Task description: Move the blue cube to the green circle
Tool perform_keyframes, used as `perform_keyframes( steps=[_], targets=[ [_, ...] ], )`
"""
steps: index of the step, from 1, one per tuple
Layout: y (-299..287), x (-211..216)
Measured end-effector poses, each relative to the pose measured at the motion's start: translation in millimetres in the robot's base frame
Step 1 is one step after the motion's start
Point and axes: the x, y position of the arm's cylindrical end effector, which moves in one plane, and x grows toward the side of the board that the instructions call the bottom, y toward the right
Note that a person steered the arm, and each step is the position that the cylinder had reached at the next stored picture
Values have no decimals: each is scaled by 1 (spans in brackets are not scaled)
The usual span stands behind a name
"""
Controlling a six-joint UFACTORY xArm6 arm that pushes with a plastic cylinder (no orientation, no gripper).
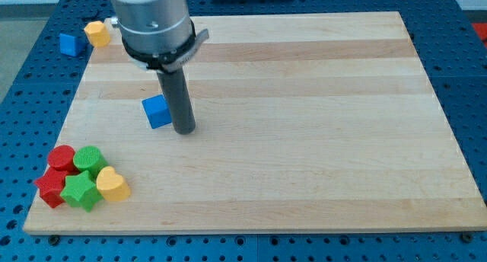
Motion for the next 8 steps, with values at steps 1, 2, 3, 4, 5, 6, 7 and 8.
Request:
perform_keyframes(
  steps=[1,2,3,4,5,6,7,8],
  targets=[
    [10,0],
    [18,-35],
    [2,-85],
    [-32,-115],
    [-83,-94],
    [-101,-53],
    [-95,-24],
    [-106,-19]
  ],
)
